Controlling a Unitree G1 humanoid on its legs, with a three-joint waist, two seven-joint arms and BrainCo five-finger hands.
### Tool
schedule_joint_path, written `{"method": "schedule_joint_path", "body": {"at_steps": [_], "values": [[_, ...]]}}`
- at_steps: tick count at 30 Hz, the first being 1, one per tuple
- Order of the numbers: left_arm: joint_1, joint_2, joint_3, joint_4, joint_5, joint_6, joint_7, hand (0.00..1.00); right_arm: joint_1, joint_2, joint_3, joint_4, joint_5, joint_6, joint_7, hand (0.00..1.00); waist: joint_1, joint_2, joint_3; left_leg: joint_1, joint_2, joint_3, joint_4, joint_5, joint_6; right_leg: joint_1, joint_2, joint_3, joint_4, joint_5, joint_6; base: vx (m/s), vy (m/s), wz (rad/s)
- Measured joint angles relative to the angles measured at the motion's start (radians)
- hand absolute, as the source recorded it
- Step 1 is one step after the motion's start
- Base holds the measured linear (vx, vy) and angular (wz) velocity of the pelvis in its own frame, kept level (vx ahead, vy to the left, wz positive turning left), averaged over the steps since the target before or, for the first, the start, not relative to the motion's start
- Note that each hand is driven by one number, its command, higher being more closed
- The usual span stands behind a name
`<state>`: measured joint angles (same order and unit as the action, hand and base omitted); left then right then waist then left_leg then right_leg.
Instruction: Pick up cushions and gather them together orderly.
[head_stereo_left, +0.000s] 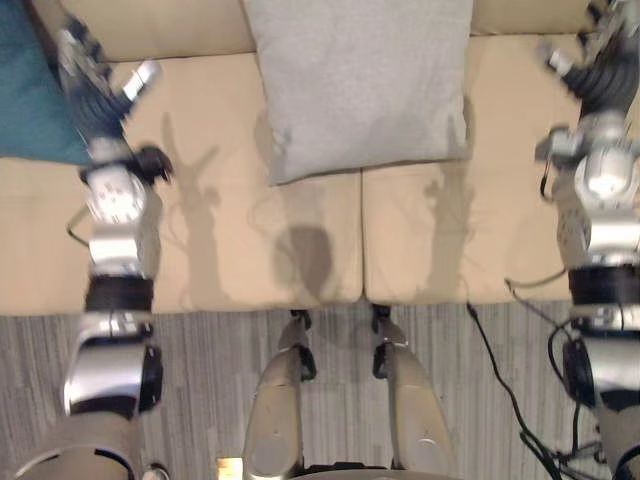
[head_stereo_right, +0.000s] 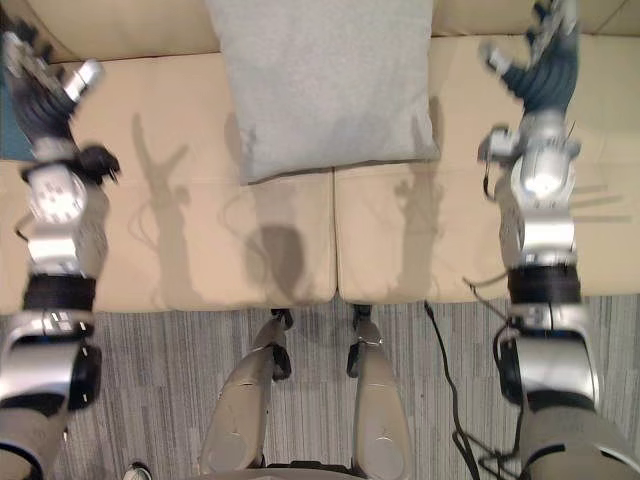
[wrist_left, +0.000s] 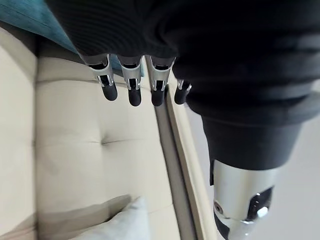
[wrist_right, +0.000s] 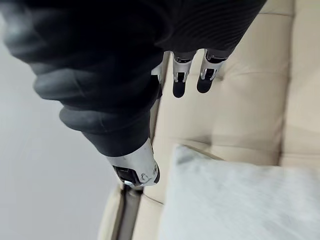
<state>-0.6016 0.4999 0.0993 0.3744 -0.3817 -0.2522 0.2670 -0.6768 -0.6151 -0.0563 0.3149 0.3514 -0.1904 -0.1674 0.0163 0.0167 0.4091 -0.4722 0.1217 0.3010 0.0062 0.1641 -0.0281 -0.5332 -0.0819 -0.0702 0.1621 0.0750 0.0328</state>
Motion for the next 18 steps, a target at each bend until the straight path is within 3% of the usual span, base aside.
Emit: {"method": "schedule_joint_path", "body": {"at_steps": [2,4,8,11,14,18], "values": [[0.176,-0.103,-0.011,-0.031,0.002,-0.001,-0.030,0.00,0.161,0.052,-0.015,-0.033,-0.006,0.000,0.021,0.00,-0.001,0.000,-0.004,0.033,-0.001,-0.006,0.000,-0.008,0.003,0.035,0.000,-0.007,0.007,-0.017,0.001,0.03,-0.050,0.12],[0.401,-0.226,-0.066,-0.028,0.012,0.010,-0.077,0.00,0.348,0.142,-0.020,-0.022,-0.034,0.002,0.045,0.00,-0.001,-0.001,-0.051,0.057,-0.009,-0.009,-0.008,-0.017,0.000,0.055,0.006,-0.007,0.009,-0.033,0.004,0.04,-0.045,0.05],[0.621,-0.330,-0.098,0.058,0.052,0.021,-0.157,0.00,0.564,0.279,-0.021,0.088,-0.106,0.003,0.098,0.00,-0.003,0.001,-0.120,0.132,-0.011,-0.019,-0.033,-0.018,-0.001,0.135,0.011,-0.011,-0.024,-0.040,0.009,0.07,-0.047,0.00],[0.694,-0.351,-0.093,0.221,0.102,0.035,-0.201,0.00,0.667,0.355,-0.022,0.264,-0.172,0.012,0.141,0.00,-0.003,0.006,-0.193,0.215,-0.018,-0.025,-0.079,-0.022,-0.007,0.211,0.013,-0.012,-0.062,-0.046,0.016,0.07,-0.010,-0.04],[0.707,-0.358,-0.086,0.405,0.205,0.055,-0.222,0.00,0.729,0.397,-0.024,0.429,-0.253,0.028,0.153,0.00,-0.009,0.011,-0.229,0.286,-0.025,-0.022,-0.101,-0.024,-0.009,0.286,0.009,-0.010,-0.097,-0.050,0.030,0.06,0.022,-0.04],[0.752,-0.361,-0.064,0.493,0.279,0.074,-0.224,0.00,0.771,0.413,-0.027,0.521,-0.332,0.045,0.152,0.00,-0.030,0.009,-0.249,0.348,-0.032,-0.021,-0.108,-0.036,-0.014,0.360,0.004,-0.006,-0.130,-0.047,0.035,0.05,0.030,-0.01]]}}
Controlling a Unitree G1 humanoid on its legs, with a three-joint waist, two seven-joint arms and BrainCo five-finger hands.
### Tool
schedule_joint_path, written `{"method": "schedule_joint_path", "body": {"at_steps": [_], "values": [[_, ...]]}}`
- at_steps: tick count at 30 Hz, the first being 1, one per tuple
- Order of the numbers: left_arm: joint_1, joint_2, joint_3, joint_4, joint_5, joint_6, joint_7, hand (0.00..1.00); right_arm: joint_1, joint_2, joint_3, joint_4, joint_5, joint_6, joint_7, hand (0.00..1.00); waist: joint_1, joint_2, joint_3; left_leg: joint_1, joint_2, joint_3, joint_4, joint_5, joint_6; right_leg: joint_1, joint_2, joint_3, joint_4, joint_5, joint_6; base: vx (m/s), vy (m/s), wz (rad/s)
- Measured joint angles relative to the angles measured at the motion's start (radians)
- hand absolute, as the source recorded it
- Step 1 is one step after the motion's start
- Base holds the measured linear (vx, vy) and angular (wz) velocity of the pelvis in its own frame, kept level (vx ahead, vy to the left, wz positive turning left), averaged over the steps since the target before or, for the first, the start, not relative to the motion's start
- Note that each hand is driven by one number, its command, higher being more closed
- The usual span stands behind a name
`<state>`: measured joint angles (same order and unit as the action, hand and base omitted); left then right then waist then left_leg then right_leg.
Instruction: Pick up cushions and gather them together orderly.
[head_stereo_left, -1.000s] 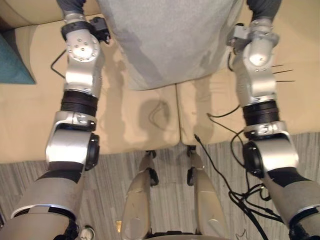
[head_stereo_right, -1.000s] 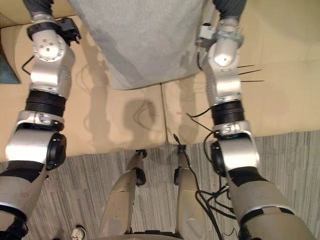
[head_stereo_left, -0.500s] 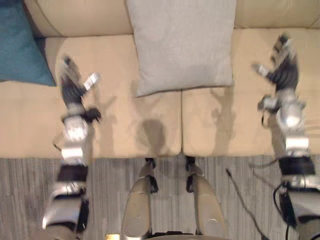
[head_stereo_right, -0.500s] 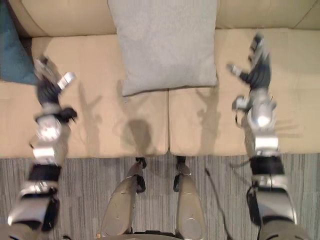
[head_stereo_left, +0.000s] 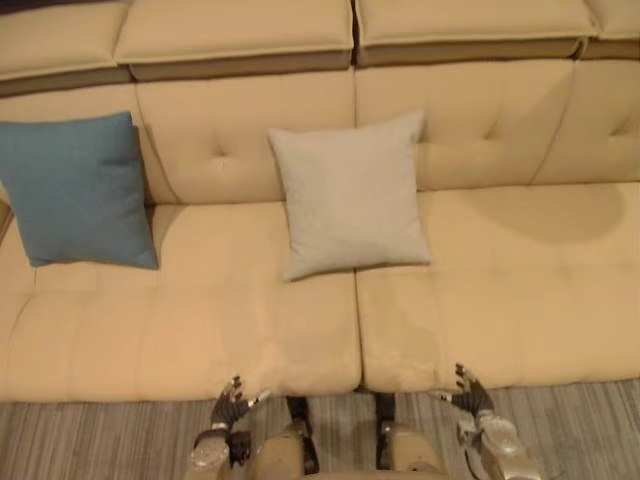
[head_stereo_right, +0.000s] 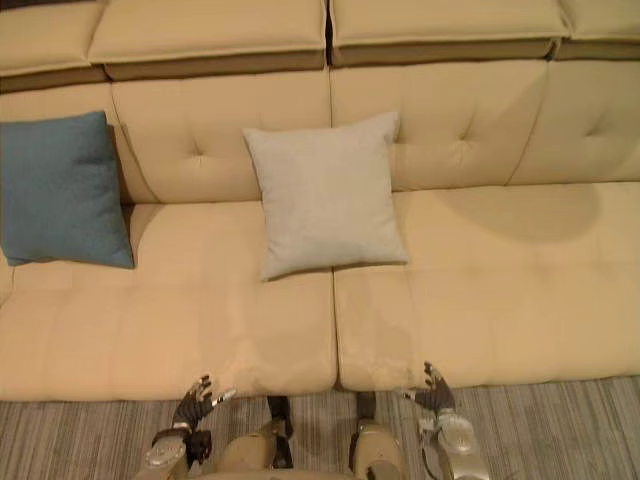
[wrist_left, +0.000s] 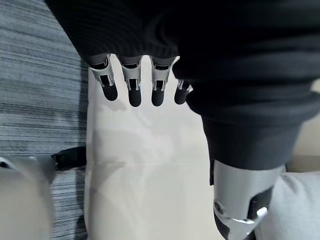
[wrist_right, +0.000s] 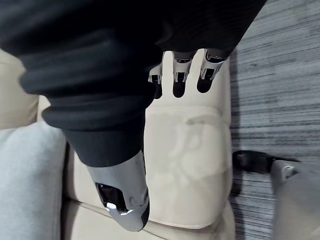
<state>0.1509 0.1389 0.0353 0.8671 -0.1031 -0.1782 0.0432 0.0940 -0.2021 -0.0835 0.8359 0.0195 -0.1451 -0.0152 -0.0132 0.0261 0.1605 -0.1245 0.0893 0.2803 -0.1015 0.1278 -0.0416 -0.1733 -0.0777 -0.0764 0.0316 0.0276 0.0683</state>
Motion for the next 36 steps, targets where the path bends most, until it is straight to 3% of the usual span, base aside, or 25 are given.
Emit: {"method": "schedule_joint_path", "body": {"at_steps": [5,9,11,12,13,14,15,16,17,19,20,22,24,25,26,28,29,31,33,36], "values": [[0.054,0.002,0.018,0.028,0.023,0.006,0.001,0.00,0.046,-0.002,-0.054,0.016,-0.041,0.004,0.001,0.00,0.000,0.000,-0.022,0.068,-0.005,0.029,-0.001,-0.016,0.001,0.049,-0.004,0.029,-0.007,-0.002,0.006,0.02,0.025,-0.16],[0.040,0.002,0.017,0.020,0.019,0.005,0.002,0.00,0.016,-0.001,-0.054,-0.004,-0.052,0.015,-0.001,0.00,0.008,-0.022,-0.016,0.067,-0.004,0.108,0.006,-0.016,0.000,-0.007,0.005,0.108,0.035,0.024,0.016,-0.02,0.010,-0.52],[0.020,0.007,0.015,-0.003,0.016,0.004,0.003,0.00,0.017,0.000,-0.052,-0.044,-0.052,0.017,-0.003,0.00,0.000,-0.035,-0.009,0.038,-0.004,0.122,0.028,-0.016,0.014,-0.049,-0.002,0.115,0.072,0.038,0.029,-0.06,0.003,-0.31],[0.001,0.007,0.015,-0.033,0.015,0.006,0.003,0.00,0.026,-0.004,-0.054,-0.066,-0.051,0.017,-0.003,0.00,0.002,-0.042,-0.007,-0.004,0.023,0.136,0.084,-0.026,0.034,-0.084,0.002,0.118,0.097,0.061,0.063,-0.12,-0.019,-0.19],[-0.003,0.003,0.022,-0.078,0.013,0.001,0.005,0.00,0.018,-0.002,-0.054,-0.076,-0.050,0.018,-0.004,0.00,0.015,-0.026,-0.003,-0.037,0.059,0.146,0.112,-0.043,0.058,-0.137,0.006,0.092,0.253,0.003,0.043,-0.12,-0.035,-0.13],[-0.009,0.005,0.021,-0.105,0.008,-0.001,0.006,0.00,0.024,0.002,-0.054,-0.086,-0.049,0.017,-0.005,0.00,0.014,-0.027,-0.003,-0.041,0.067,0.131,0.139,-0.051,0.065,-0.177,-0.007,0.069,0.480,-0.093,-0.010,-0.08,-0.122,0.20],[-0.012,0.006,0.014,-0.140,0.003,-0.002,0.008,0.00,0.057,0.010,-0.053,-0.096,-0.050,0.017,-0.005,0.00,0.015,-0.037,-0.001,-0.040,0.064,0.104,0.162,-0.053,0.067,-0.171,-0.040,0.056,0.700,-0.158,0.001,-0.07,-0.166,0.55],[-0.010,0.008,0.015,-0.167,-0.005,-0.001,0.010,0.00,0.077,0.015,-0.041,-0.096,-0.050,0.017,-0.006,0.00,0.020,-0.045,-0.004,-0.044,0.060,0.086,0.180,-0.052,0.067,-0.141,-0.064,0.064,0.819,-0.183,0.021,-0.10,-0.234,0.65],[-0.005,0.004,0.015,-0.196,-0.012,-0.003,0.015,0.00,0.087,0.017,-0.010,-0.096,-0.052,0.017,-0.005,0.00,0.032,-0.069,-0.011,-0.066,0.060,0.069,0.223,-0.041,0.052,-0.072,-0.086,0.090,0.870,-0.206,0.055,-0.13,-0.215,0.43],[0.001,0.006,0.018,-0.213,-0.015,-0.004,0.025,0.00,0.077,0.019,0.006,-0.097,-0.061,0.017,-0.006,0.00,0.033,-0.097,-0.020,-0.102,0.060,0.058,0.261,-0.035,0.044,-0.012,-0.093,0.106,0.788,-0.222,0.068,-0.15,-0.198,0.16],[0.004,-0.009,0.017,-0.213,-0.023,-0.002,0.028,0.00,0.049,0.012,0.001,-0.100,-0.062,0.017,-0.011,0.00,0.044,-0.081,-0.025,-0.154,0.091,0.051,0.290,-0.013,0.022,0.030,-0.053,0.102,0.657,-0.325,0.061,-0.25,-0.250,-0.17],[0.009,-0.037,0.001,-0.213,-0.025,-0.002,0.027,0.00,0.027,0.002,0.001,-0.105,-0.063,0.016,-0.032,0.00,0.067,-0.051,-0.024,-0.188,0.125,0.052,0.274,0.027,0.010,0.034,-0.013,0.079,0.563,-0.373,0.029,-0.33,-0.258,-0.33],[0.014,-0.057,-0.027,-0.211,-0.034,0.000,0.026,0.00,-0.003,-0.015,0.001,-0.097,-0.070,0.024,-0.051,0.00,0.054,0.007,-0.011,-0.217,0.160,0.006,0.163,0.179,-0.036,0.029,0.042,0.042,0.467,-0.391,-0.005,-0.36,-0.218,0.08],[0.012,-0.056,-0.032,-0.211,-0.034,0.000,0.025,0.00,-0.001,-0.020,0.000,-0.094,-0.070,0.027,-0.052,0.00,0.050,0.007,-0.007,-0.218,0.160,-0.008,0.132,0.214,-0.047,0.027,0.040,0.025,0.445,-0.384,-0.022,-0.31,-0.122,0.21],[0.003,-0.057,-0.033,-0.211,-0.034,0.000,0.024,0.00,0.004,-0.021,-0.011,-0.092,-0.071,0.034,-0.053,0.00,0.050,-0.001,-0.002,-0.217,0.151,-0.022,0.157,0.186,-0.062,0.026,0.026,-0.017,0.418,-0.375,-0.054,-0.34,-0.101,0.07],[0.001,-0.037,-0.030,-0.213,-0.032,0.000,0.024,0.00,-0.008,-0.013,-0.049,-0.096,-0.072,0.036,-0.068,0.00,0.045,-0.038,0.014,-0.228,0.088,-0.040,0.416,-0.045,-0.040,0.010,-0.032,-0.030,0.393,-0.335,-0.054,-0.32,-0.073,0.03],[0.003,-0.036,-0.028,-0.213,-0.033,-0.001,0.024,0.00,-0.007,-0.014,-0.055,-0.098,-0.072,0.036,-0.070,0.00,0.043,-0.039,0.015,-0.225,0.080,-0.045,0.461,-0.084,-0.033,0.010,-0.034,-0.024,0.381,-0.322,-0.051,-0.26,0.033,-0.11],[0.017,-0.033,-0.020,-0.218,-0.033,-0.002,0.026,0.00,-0.016,-0.020,-0.060,-0.101,-0.082,0.037,-0.070,0.00,0.040,-0.023,0.011,-0.163,0.055,-0.114,0.509,-0.238,-0.037,-0.024,-0.024,0.027,0.353,-0.277,-0.032,-0.18,0.107,-0.49],[0.024,-0.030,-0.020,-0.213,-0.033,-0.001,0.027,0.00,-0.037,-0.013,-0.060,-0.095,-0.102,0.039,-0.072,0.00,0.036,-0.019,0.013,-0.120,0.023,-0.149,0.432,-0.278,-0.031,-0.049,-0.021,0.079,0.349,-0.252,-0.007,-0.18,0.187,-0.67],[0.027,-0.030,-0.022,-0.212,-0.033,-0.002,0.031,0.00,-0.034,-0.007,-0.066,-0.096,-0.105,0.039,-0.073,0.00,0.027,-0.026,0.008,-0.076,-0.004,-0.101,0.369,-0.265,-0.024,-0.020,-0.034,0.121,0.238,-0.179,0.021,-0.13,0.160,-0.50]]}}
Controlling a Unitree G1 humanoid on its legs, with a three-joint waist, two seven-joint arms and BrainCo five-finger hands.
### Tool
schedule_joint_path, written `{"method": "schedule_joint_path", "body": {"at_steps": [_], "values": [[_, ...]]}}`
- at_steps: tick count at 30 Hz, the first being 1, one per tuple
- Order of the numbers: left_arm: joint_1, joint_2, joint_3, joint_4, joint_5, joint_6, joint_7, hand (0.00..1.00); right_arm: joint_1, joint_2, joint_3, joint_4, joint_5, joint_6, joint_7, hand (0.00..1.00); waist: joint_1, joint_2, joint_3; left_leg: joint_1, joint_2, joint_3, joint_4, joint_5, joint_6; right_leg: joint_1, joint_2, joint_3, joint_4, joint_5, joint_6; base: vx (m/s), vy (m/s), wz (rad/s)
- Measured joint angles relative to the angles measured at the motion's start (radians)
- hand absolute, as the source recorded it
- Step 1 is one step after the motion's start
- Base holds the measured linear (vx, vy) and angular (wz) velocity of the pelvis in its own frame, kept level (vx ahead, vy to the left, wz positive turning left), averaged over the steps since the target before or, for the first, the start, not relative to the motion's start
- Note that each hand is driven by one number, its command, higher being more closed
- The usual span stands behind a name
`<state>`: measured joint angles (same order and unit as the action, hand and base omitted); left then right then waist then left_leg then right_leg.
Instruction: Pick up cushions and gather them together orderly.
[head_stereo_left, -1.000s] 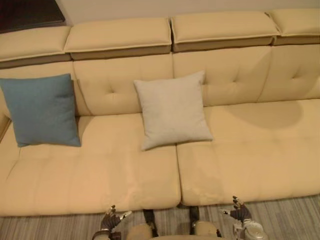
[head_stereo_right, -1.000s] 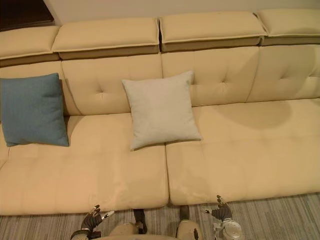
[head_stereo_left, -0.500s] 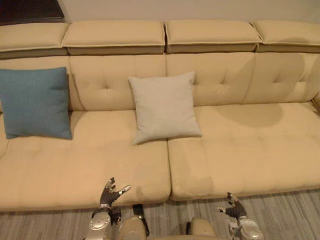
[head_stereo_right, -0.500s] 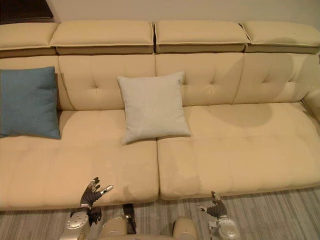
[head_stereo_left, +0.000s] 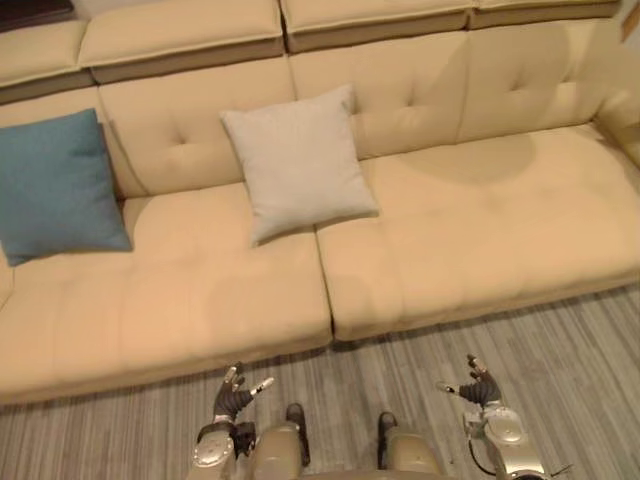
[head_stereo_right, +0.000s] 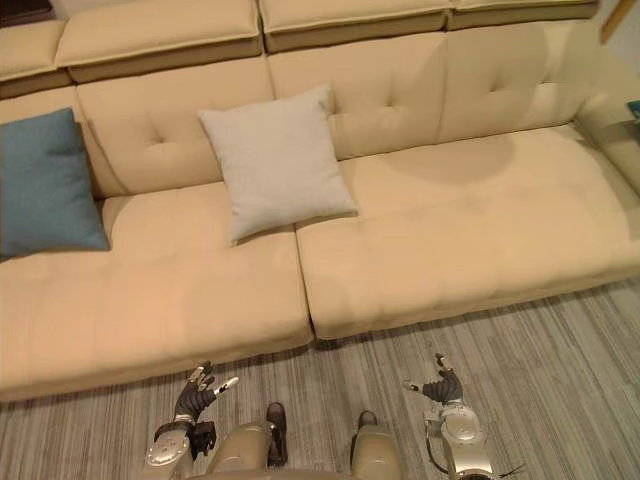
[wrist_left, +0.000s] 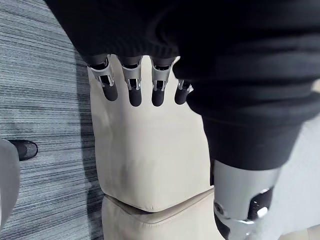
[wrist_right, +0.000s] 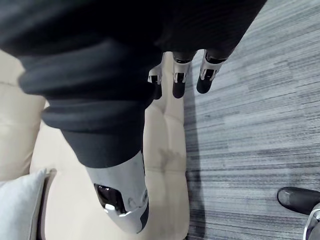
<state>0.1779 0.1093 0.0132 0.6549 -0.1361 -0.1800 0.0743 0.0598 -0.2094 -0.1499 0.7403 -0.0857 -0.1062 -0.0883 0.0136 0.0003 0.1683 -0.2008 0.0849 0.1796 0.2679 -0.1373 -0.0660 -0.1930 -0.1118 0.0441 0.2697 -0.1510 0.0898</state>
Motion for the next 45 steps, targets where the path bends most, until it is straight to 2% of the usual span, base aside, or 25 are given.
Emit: {"method": "schedule_joint_path", "body": {"at_steps": [6,9,12,13,15,16,19,23,24,25,26,28,30,32,34,35,36,37,38,39,40,41,42,44,45], "values": [[-0.009,0.016,-0.002,0.000,0.024,0.001,-0.002,0.00,0.048,0.028,-0.025,0.000,0.044,0.000,-0.001,0.00,-0.031,-0.001,-0.018,0.042,-0.046,0.025,-0.058,0.021,0.035,0.033,-0.029,0.051,-0.104,0.070,0.029,0.00,0.110,-0.28],[-0.011,0.017,-0.004,-0.011,0.037,0.007,-0.002,0.00,0.049,0.059,-0.043,-0.021,0.061,0.001,-0.003,0.00,-0.033,-0.002,-0.017,0.059,-0.028,0.107,-0.038,0.015,0.056,0.025,-0.007,0.123,-0.130,0.110,0.026,0.06,0.040,-0.77],[-0.023,0.028,-0.002,-0.066,0.041,0.010,0.000,0.00,0.044,0.077,-0.036,-0.077,0.086,-0.002,-0.004,0.00,-0.031,0.001,-0.016,0.060,0.035,0.231,0.003,-0.024,0.061,-0.036,0.051,0.161,-0.145,0.200,0.005,-0.01,0.018,-1.64],[-0.042,0.028,-0.002,-0.088,0.041,0.009,0.002,0.00,0.036,0.077,-0.035,-0.095,0.088,-0.002,-0.005,0.00,-0.038,0.005,-0.013,0.063,0.079,0.311,0.005,-0.031,0.063,-0.056,0.058,0.055,-0.176,0.236,-0.056,-0.03,-0.052,-1.24],[-0.053,0.039,-0.001,-0.105,0.041,0.009,0.010,0.00,0.015,0.078,-0.029,-0.102,0.092,-0.001,-0.006,0.00,-0.040,-0.003,0.000,0.097,0.102,0.422,0.008,-0.042,0.057,-0.081,0.033,-0.197,-0.122,0.170,-0.137,-0.02,-0.054,-1.81],[-0.061,0.035,-0.006,-0.106,0.041,0.013,0.014,0.00,-0.006,0.068,-0.025,-0.105,0.097,-0.002,-0.006,0.00,-0.055,0.013,0.004,0.134,0.131,0.507,0.018,-0.061,0.043,-0.082,-0.007,-0.383,-0.087,0.134,-0.168,0.00,-0.046,-1.84],[-0.061,0.032,-0.018,-0.116,0.040,0.017,0.016,0.00,-0.037,0.046,0.034,-0.127,0.120,-0.002,-0.020,0.00,-0.052,0.042,0.004,0.219,0.184,0.700,0.049,-0.108,-0.016,-0.059,-0.083,-0.734,-0.024,0.109,-0.201,0.08,-0.123,-2.23],[-0.105,0.023,-0.059,-0.117,0.039,0.020,0.011,0.00,-0.046,0.046,0.052,-0.174,0.123,-0.002,-0.018,0.00,-0.063,0.065,0.004,0.290,0.232,0.740,0.111,-0.117,-0.048,-0.128,-0.010,-0.571,0.066,0.066,-0.169,0.23,-0.185,-1.94],[-0.125,0.007,-0.064,-0.116,0.040,0.021,0.010,0.00,-0.053,0.045,0.057,-0.176,0.122,-0.003,-0.018,0.00,-0.068,0.074,0.008,0.290,0.295,0.713,0.249,-0.116,-0.045,-0.124,0.031,-0.520,0.090,0.039,-0.173,0.31,-0.198,-1.77],[-0.135,-0.012,-0.069,-0.117,0.040,0.018,0.011,0.00,-0.059,0.048,0.089,-0.174,0.122,-0.003,-0.021,0.00,-0.061,0.084,0.010,0.242,0.369,0.595,0.465,-0.058,0.057,-0.103,0.080,-0.442,0.093,0.015,-0.186,0.32,-0.174,-1.79],[-0.135,-0.016,-0.077,-0.117,0.040,0.018,0.011,0.00,-0.062,0.047,0.101,-0.171,0.121,-0.003,-0.023,0.00,-0.057,0.086,0.011,0.212,0.374,0.517,0.535,-0.053,0.081,-0.093,0.092,-0.408,0.087,0.007,-0.196,0.29,-0.061,-1.99],[-0.124,-0.035,-0.091,-0.115,0.040,0.018,0.015,0.00,-0.096,0.047,0.160,-0.156,0.115,-0.001,-0.036,0.00,-0.041,0.085,0.034,0.042,0.248,0.178,0.716,-0.143,0.026,-0.028,0.131,-0.257,0.061,-0.012,-0.206,0.32,0.081,-1.92],[-0.102,-0.039,-0.092,-0.125,0.038,0.018,0.020,0.00,-0.094,0.055,0.181,-0.155,0.115,-0.001,-0.043,0.00,-0.007,0.075,0.042,-0.054,0.150,0.067,0.665,-0.157,0.044,0.023,0.131,-0.174,0.039,-0.025,-0.192,0.35,0.139,-1.56],[-0.060,-0.035,-0.089,-0.163,0.035,0.018,0.032,0.00,-0.094,0.053,0.202,-0.155,0.115,-0.001,-0.043,0.00,0.015,0.083,0.050,-0.172,0.054,-0.054,0.496,-0.147,0.027,0.087,0.120,-0.103,0.007,-0.047,-0.155,0.35,0.201,-1.17],[-0.039,-0.036,-0.088,-0.174,0.035,0.018,0.040,0.00,-0.091,0.047,0.201,-0.155,0.114,-0.001,-0.043,0.00,0.029,0.088,0.051,-0.207,0.007,-0.091,0.304,-0.106,-0.027,0.114,0.102,-0.070,-0.012,-0.066,-0.124,0.35,0.245,-0.59],[-0.033,-0.038,-0.086,-0.176,0.035,0.019,0.040,0.00,-0.091,0.042,0.199,-0.153,0.114,-0.001,-0.044,0.00,0.038,0.106,0.050,-0.225,-0.002,-0.089,0.120,-0.038,-0.057,0.159,0.099,-0.059,-0.047,-0.083,-0.096,0.48,0.314,-0.44],[-0.033,-0.037,-0.081,-0.174,0.035,0.020,0.041,0.00,-0.093,0.041,0.197,-0.143,0.114,-0.002,-0.045,0.00,0.050,0.107,0.048,-0.220,0.000,-0.074,0.095,0.053,-0.036,0.177,0.098,-0.052,-0.057,-0.095,-0.084,0.65,0.363,-0.45],[-0.028,-0.037,-0.058,-0.178,0.035,0.021,0.043,0.00,-0.090,0.059,0.197,-0.126,0.114,-0.001,-0.047,0.00,0.076,0.067,0.023,-0.209,-0.035,-0.031,0.094,0.076,0.043,0.196,0.060,-0.028,-0.076,-0.114,-0.072,0.73,0.340,-0.26],[-0.034,-0.042,-0.040,-0.186,0.035,0.021,0.044,0.00,-0.080,0.064,0.189,-0.123,0.114,-0.002,-0.046,0.00,0.077,0.042,0.015,-0.226,-0.059,-0.030,0.139,0.028,0.106,0.183,0.034,-0.030,-0.020,-0.126,-0.032,0.64,0.269,-0.14],[-0.035,-0.045,-0.040,-0.185,0.035,0.022,0.045,0.00,-0.079,0.066,0.185,-0.122,0.114,-0.002,-0.046,0.00,0.078,0.038,0.016,-0.225,-0.063,-0.029,0.155,0.012,0.110,0.179,0.029,-0.031,0.007,-0.131,-0.022,0.63,0.276,0.13],[-0.034,-0.049,-0.041,-0.184,0.035,0.026,0.052,0.00,-0.068,0.080,0.159,-0.121,0.114,-0.002,-0.046,0.00,0.079,0.027,0.013,-0.203,-0.082,-0.023,0.191,-0.042,0.133,0.139,0.007,-0.026,0.165,-0.140,0.024,0.60,0.274,0.16],[-0.026,-0.046,-0.054,-0.183,0.035,0.026,0.058,0.00,-0.058,0.095,0.138,-0.112,0.114,-0.002,-0.046,0.00,0.073,0.019,0.017,-0.140,-0.101,-0.016,0.196,-0.080,0.148,0.075,-0.012,-0.005,0.402,-0.095,0.166,0.59,0.254,0.20],[-0.020,-0.044,-0.057,-0.182,0.035,0.029,0.059,0.00,-0.053,0.101,0.135,-0.106,0.113,-0.002,-0.045,0.00,0.067,0.016,0.018,-0.103,-0.110,-0.016,0.194,-0.092,0.152,0.041,-0.018,0.002,0.516,-0.068,0.192,0.62,0.213,0.26],[-0.003,-0.033,-0.068,-0.182,0.035,0.039,0.060,0.00,-0.034,0.115,0.133,-0.099,0.112,-0.002,-0.043,0.00,0.049,0.009,0.018,0.028,-0.136,-0.026,0.160,-0.111,0.160,-0.026,-0.053,-0.045,0.767,-0.069,0.161,0.56,0.133,0.22],[-0.003,-0.030,-0.073,-0.182,0.035,0.040,0.063,0.00,-0.023,0.117,0.127,-0.099,0.113,-0.002,-0.043,0.00,0.050,0.010,0.018,0.102,-0.141,-0.030,0.110,-0.111,0.160,-0.060,-0.078,-0.107,0.789,-0.094,0.103,0.71,0.092,-0.04]]}}
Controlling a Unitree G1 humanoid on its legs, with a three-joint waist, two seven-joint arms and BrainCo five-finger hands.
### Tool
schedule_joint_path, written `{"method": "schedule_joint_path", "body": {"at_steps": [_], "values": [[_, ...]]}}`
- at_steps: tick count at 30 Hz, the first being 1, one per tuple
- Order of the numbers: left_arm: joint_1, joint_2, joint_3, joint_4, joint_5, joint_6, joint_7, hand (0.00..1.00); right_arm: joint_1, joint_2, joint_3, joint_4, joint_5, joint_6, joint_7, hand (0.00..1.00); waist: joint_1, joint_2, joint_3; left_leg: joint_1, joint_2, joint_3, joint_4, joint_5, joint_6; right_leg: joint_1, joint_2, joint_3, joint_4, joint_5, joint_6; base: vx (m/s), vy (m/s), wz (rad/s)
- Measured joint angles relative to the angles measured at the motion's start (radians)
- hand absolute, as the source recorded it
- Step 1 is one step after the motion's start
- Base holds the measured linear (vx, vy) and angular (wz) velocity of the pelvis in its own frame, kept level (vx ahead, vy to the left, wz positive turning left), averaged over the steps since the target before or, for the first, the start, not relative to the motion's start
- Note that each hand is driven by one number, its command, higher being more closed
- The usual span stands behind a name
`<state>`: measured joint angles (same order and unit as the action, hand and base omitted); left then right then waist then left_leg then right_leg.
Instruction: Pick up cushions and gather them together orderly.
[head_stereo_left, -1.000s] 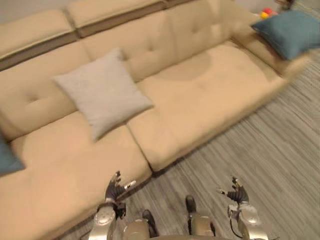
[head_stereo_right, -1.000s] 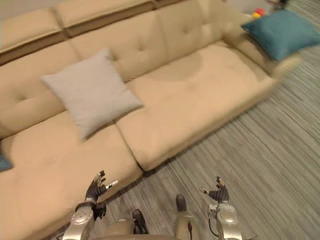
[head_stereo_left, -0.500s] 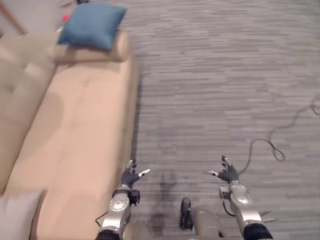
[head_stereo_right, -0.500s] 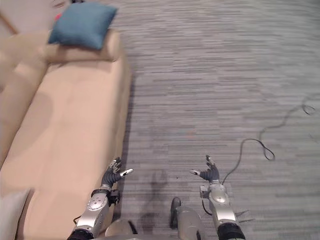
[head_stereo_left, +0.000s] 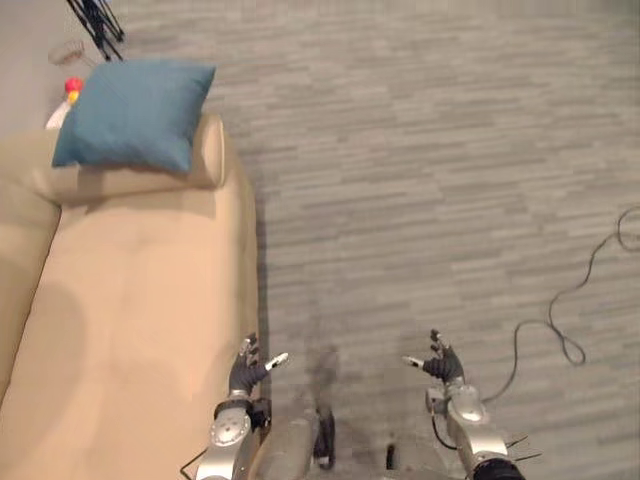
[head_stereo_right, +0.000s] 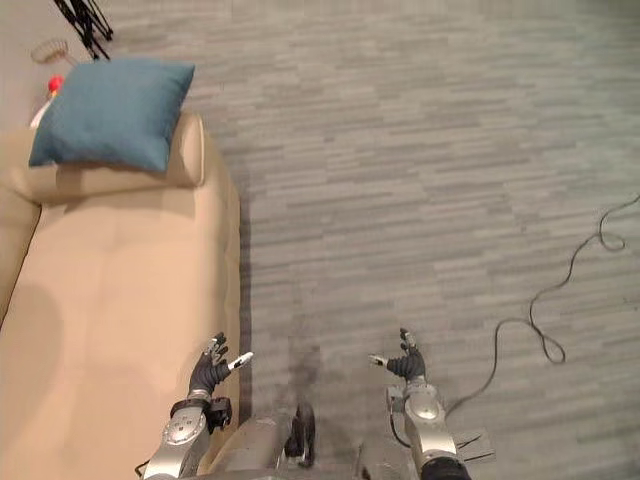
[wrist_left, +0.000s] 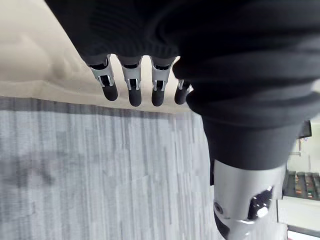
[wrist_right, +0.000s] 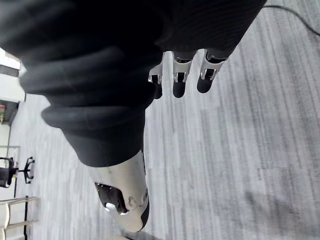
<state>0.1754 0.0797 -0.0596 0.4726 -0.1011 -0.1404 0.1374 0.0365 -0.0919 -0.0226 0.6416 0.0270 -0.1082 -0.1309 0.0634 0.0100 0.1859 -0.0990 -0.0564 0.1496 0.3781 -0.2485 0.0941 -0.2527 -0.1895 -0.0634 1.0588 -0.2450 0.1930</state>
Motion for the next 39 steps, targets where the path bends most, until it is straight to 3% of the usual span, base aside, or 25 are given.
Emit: {"method": "schedule_joint_path", "body": {"at_steps": [1,2,5,7,8,9,10,11,12,13,15,17,19,21,22,23,24,26,28,29,30,32,34,36,39], "values": [[0.000,0.005,0.002,0.000,-0.001,0.000,0.000,0.00,-0.002,0.000,-0.001,0.001,0.000,0.000,0.001,0.00,0.000,0.011,0.003,0.075,0.002,-0.016,-0.070,0.000,0.000,-0.056,-0.016,-0.082,-0.034,-0.035,-0.066,0.70,0.070,-0.14],[0.000,0.006,0.002,0.001,-0.003,0.000,0.000,0.00,-0.003,0.000,-0.001,0.001,0.000,-0.001,0.002,0.00,-0.001,0.013,0.004,0.109,0.004,-0.022,-0.103,0.000,0.000,-0.092,-0.020,-0.120,-0.073,-0.051,-0.095,0.67,0.026,-0.13],[-0.042,0.011,0.018,0.040,-0.002,0.001,0.000,0.00,-0.009,-0.019,-0.019,0.002,0.000,0.000,0.005,0.00,-0.034,0.043,0.021,0.203,0.029,-0.085,-0.165,-0.015,-0.026,-0.187,0.038,-0.121,-0.453,-0.022,-0.109,0.48,-0.052,0.38],[-0.054,0.011,0.033,0.072,0.002,0.002,0.004,0.00,0.026,-0.034,-0.030,0.002,-0.001,0.006,0.005,0.00,-0.057,0.044,0.022,0.284,0.054,-0.129,-0.164,-0.059,-0.100,-0.177,0.110,0.015,-0.840,0.204,-0.098,0.73,-0.138,0.72],[-0.052,0.017,0.033,0.075,0.004,0.002,0.007,0.00,0.040,-0.032,-0.038,0.002,0.000,0.006,0.005,0.00,-0.056,0.037,0.018,0.306,0.058,-0.139,-0.154,-0.079,-0.129,-0.174,0.120,0.030,-0.880,0.263,-0.107,0.70,-0.206,0.77],[-0.038,0.025,0.035,0.086,0.007,0.001,0.017,0.00,0.070,-0.032,-0.040,0.002,0.000,0.009,0.005,0.00,-0.060,0.011,-0.001,0.321,0.058,-0.171,-0.085,-0.113,-0.175,-0.178,0.108,0.052,-0.850,0.404,-0.136,0.71,-0.240,0.82],[-0.047,-0.002,0.036,0.112,0.007,0.002,0.018,0.00,0.066,-0.048,-0.045,0.009,0.001,0.016,0.005,0.00,-0.067,0.059,-0.008,0.269,0.101,-0.174,0.054,-0.098,-0.189,-0.190,0.126,0.003,-0.746,0.364,-0.151,0.71,-0.244,0.99],[-0.045,-0.010,0.041,0.112,0.005,0.002,0.018,0.00,0.062,-0.055,-0.054,0.005,0.003,0.017,0.003,0.00,-0.079,0.068,-0.009,0.201,0.125,-0.156,0.183,-0.044,-0.220,-0.176,0.119,-0.027,-0.732,0.319,-0.157,0.67,-0.243,0.76],[-0.045,-0.035,0.069,0.118,0.001,0.002,0.018,0.00,0.051,-0.055,-0.055,-0.001,0.006,0.018,0.003,0.00,-0.073,0.075,-0.003,0.099,0.176,-0.102,0.400,0.083,-0.214,-0.128,0.124,-0.045,-0.743,0.281,-0.174,0.75,-0.292,0.45],[-0.045,-0.046,0.080,0.122,-0.008,0.002,0.017,0.00,0.040,-0.047,-0.056,-0.002,0.015,0.017,0.002,0.00,-0.046,0.077,0.001,0.019,0.267,0.008,0.589,0.058,-0.175,-0.039,0.144,-0.058,-0.783,0.252,-0.191,0.63,-0.251,0.24],[-0.038,-0.048,0.079,0.124,-0.018,0.001,0.015,0.00,0.032,-0.042,-0.061,-0.008,0.042,0.011,0.000,0.00,-0.033,0.064,0.011,-0.039,0.308,0.099,0.648,0.018,-0.114,0.094,0.134,-0.079,-0.848,0.231,-0.204,0.53,-0.146,0.34],[-0.036,-0.046,0.080,0.122,-0.030,-0.001,0.015,0.00,0.035,-0.043,-0.084,-0.029,0.050,-0.001,-0.001,0.00,-0.018,0.032,0.013,-0.124,0.276,0.157,0.558,0.002,-0.093,0.199,0.095,-0.109,-0.922,0.204,-0.185,0.57,-0.068,0.51],[-0.036,-0.049,0.080,0.118,-0.040,-0.001,0.015,0.00,0.008,-0.059,-0.111,-0.025,0.050,-0.002,-0.001,0.00,-0.011,0.055,0.008,-0.210,0.240,0.190,0.327,0.007,-0.101,0.255,0.075,-0.154,-0.967,0.185,-0.156,0.50,0.054,0.48],[-0.036,-0.054,0.079,0.119,-0.043,-0.001,0.015,0.00,0.002,-0.075,-0.119,-0.007,0.051,-0.002,-0.003,0.00,-0.003,0.070,0.007,-0.242,0.198,0.223,0.035,0.076,-0.156,0.324,0.060,-0.205,-1.004,0.145,-0.108,0.48,0.164,0.60],[-0.035,-0.055,0.081,0.126,-0.042,0.000,0.015,0.00,0.010,-0.083,-0.127,0.030,0.051,0.003,-0.005,0.00,0.006,0.060,0.007,-0.215,0.166,0.260,-0.080,0.203,-0.035,0.394,0.055,-0.239,-1.029,0.119,-0.078,0.42,0.153,0.65],[-0.035,-0.054,0.082,0.127,-0.042,0.001,0.015,0.00,0.008,-0.080,-0.127,0.037,0.051,0.003,-0.007,0.00,0.007,0.056,0.005,-0.208,0.154,0.265,-0.086,0.204,-0.029,0.400,0.046,-0.245,-1.030,0.117,-0.079,0.52,0.167,0.87],[-0.036,-0.053,0.090,0.122,-0.040,0.000,0.015,0.00,-0.003,-0.070,-0.123,0.045,0.051,0.002,-0.011,0.00,0.005,0.032,-0.007,-0.211,0.123,0.277,-0.080,0.184,0.000,0.406,0.020,-0.282,-1.018,0.120,-0.076,0.50,0.144,0.79],[-0.037,-0.060,0.095,0.124,-0.035,0.006,0.013,0.00,-0.024,-0.066,-0.126,0.068,0.051,0.002,-0.018,0.00,0.005,0.026,-0.007,-0.235,0.122,0.281,0.008,0.134,0.054,0.406,0.000,-0.300,-0.945,0.125,-0.059,0.61,0.223,0.87],[-0.008,-0.066,0.090,0.126,-0.034,0.011,0.007,0.00,-0.016,-0.060,-0.141,0.090,0.050,0.003,-0.017,0.00,0.000,0.027,-0.009,-0.133,0.085,0.249,0.022,0.067,0.072,0.347,-0.077,-0.284,-0.553,0.169,0.040,0.53,0.275,1.06],[-0.003,-0.061,0.090,0.125,-0.034,0.011,0.004,0.00,-0.006,-0.054,-0.144,0.089,0.050,0.002,-0.017,0.00,-0.004,0.023,-0.011,-0.091,0.066,0.223,0.001,0.045,0.070,0.304,-0.102,-0.264,-0.404,0.218,0.044,0.51,0.223,1.28],[-0.002,-0.051,0.090,0.127,-0.034,0.011,-0.002,0.00,0.001,-0.042,-0.143,0.096,0.048,0.002,-0.015,0.00,-0.006,0.007,-0.019,-0.039,0.030,0.163,-0.032,0.030,0.072,0.218,-0.108,-0.205,-0.188,0.174,0.022,0.51,0.112,1.52],[-0.001,-0.037,0.090,0.129,-0.033,0.011,-0.002,0.00,0.005,-0.036,-0.144,0.100,0.049,0.002,-0.009,0.00,-0.030,0.008,-0.020,0.031,0.000,0.064,-0.076,0.031,0.071,0.125,-0.075,-0.184,-0.081,0.071,-0.037,0.48,0.028,1.59],[-0.001,-0.036,0.090,0.144,-0.033,0.011,0.000,0.00,0.030,-0.030,-0.144,0.091,0.050,0.002,0.000,0.00,-0.046,0.012,-0.019,0.109,-0.018,-0.051,-0.093,0.031,0.070,0.034,-0.036,-0.178,-0.180,-0.003,-0.078,0.44,-0.043,1.58],[-0.009,-0.044,0.087,0.144,-0.033,0.011,0.000,0.00,0.061,-0.025,-0.148,0.049,0.052,0.001,-0.001,0.00,-0.049,0.018,-0.018,0.150,-0.019,-0.133,-0.092,0.022,0.054,-0.032,0.012,-0.112,-0.332,-0.020,-0.084,0.43,-0.123,1.58],[-0.036,-0.049,0.062,0.143,-0.033,0.010,0.013,0.00,0.121,0.003,-0.182,0.009,0.054,0.000,-0.008,0.00,-0.054,0.006,-0.018,0.157,-0.014,-0.264,-0.015,-0.028,-0.029,-0.072,0.085,0.104,-0.610,0.043,-0.063,0.45,-0.258,1.90]]}}
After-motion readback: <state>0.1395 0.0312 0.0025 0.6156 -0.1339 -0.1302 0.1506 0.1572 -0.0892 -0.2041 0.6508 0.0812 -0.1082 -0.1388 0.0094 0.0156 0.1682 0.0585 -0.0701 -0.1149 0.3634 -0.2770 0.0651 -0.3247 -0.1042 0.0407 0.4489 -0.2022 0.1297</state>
